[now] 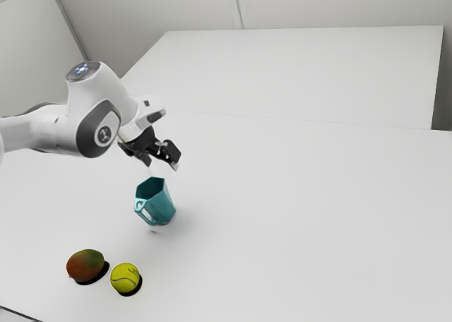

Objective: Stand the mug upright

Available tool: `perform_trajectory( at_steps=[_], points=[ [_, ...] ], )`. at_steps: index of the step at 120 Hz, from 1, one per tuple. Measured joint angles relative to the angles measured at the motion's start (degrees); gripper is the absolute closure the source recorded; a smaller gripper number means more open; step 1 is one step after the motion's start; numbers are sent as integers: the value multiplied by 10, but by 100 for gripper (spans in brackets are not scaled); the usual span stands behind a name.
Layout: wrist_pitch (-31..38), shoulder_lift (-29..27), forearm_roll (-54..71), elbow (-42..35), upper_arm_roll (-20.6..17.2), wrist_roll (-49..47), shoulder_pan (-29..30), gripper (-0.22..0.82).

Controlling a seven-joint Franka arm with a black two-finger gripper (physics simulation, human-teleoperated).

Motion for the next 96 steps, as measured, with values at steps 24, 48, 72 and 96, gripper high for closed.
perform_trajectory(
  at_steps=[24, 48, 72, 96],
  points=[
    [-145, 35, -9, 140, -6, -8, 1, 4],
    [-268, 72, -8, 252, -7, -15, 2, 3],
    [-356, 101, -5, 335, -7, -19, 0, 2],
    [-422, 118, 3, 402, -8, -21, 3, 2]
  ],
)
